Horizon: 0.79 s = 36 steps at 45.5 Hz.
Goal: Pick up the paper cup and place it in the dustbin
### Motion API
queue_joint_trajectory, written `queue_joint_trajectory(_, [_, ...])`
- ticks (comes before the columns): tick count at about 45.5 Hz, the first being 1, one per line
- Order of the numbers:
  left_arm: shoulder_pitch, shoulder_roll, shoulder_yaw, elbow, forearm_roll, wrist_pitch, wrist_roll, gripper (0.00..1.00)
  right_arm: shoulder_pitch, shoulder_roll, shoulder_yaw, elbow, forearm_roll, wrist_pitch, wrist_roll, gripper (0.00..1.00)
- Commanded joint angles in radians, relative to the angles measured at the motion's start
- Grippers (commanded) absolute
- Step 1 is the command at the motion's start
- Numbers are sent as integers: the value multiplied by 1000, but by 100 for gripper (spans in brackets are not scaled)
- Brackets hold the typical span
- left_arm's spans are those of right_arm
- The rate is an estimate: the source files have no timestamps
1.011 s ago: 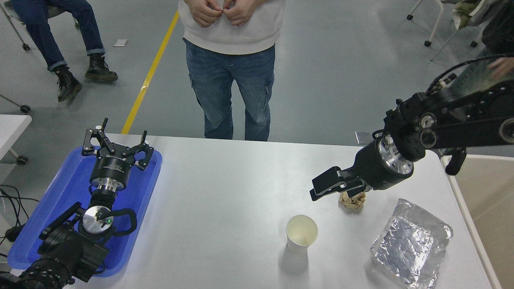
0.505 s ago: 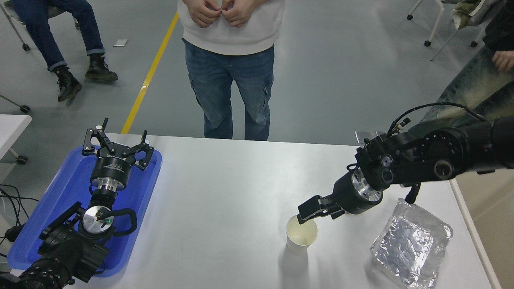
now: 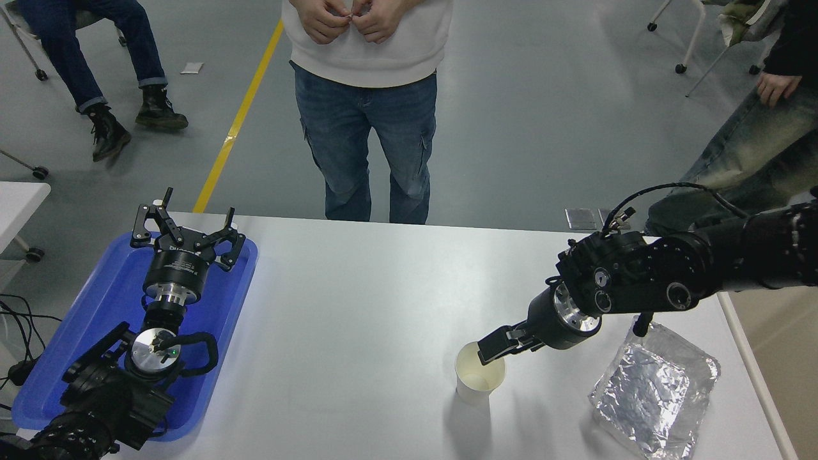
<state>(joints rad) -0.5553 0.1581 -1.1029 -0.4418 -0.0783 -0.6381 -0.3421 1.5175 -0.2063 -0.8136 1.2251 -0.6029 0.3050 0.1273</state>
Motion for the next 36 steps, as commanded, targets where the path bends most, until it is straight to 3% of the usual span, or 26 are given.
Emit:
queue_joint_trajectory(1, [0,0,0,0,0,0,0,100,-30,33,4,-30,-3,-15,0,99])
queue_joint_trajectory(11, [0,0,1,0,0,0,0,100,-49,36,5,-41,-9,-15,-2,90])
queue_joint_trajectory(26, [0,1,0,0,0,0,0,100,-74,64,1,-73,-14,-21,-2,59])
queue_joint_trajectory(36, [0,0,0,0,0,0,0,100,-95,76,1,-91,-17,-38,-2,56])
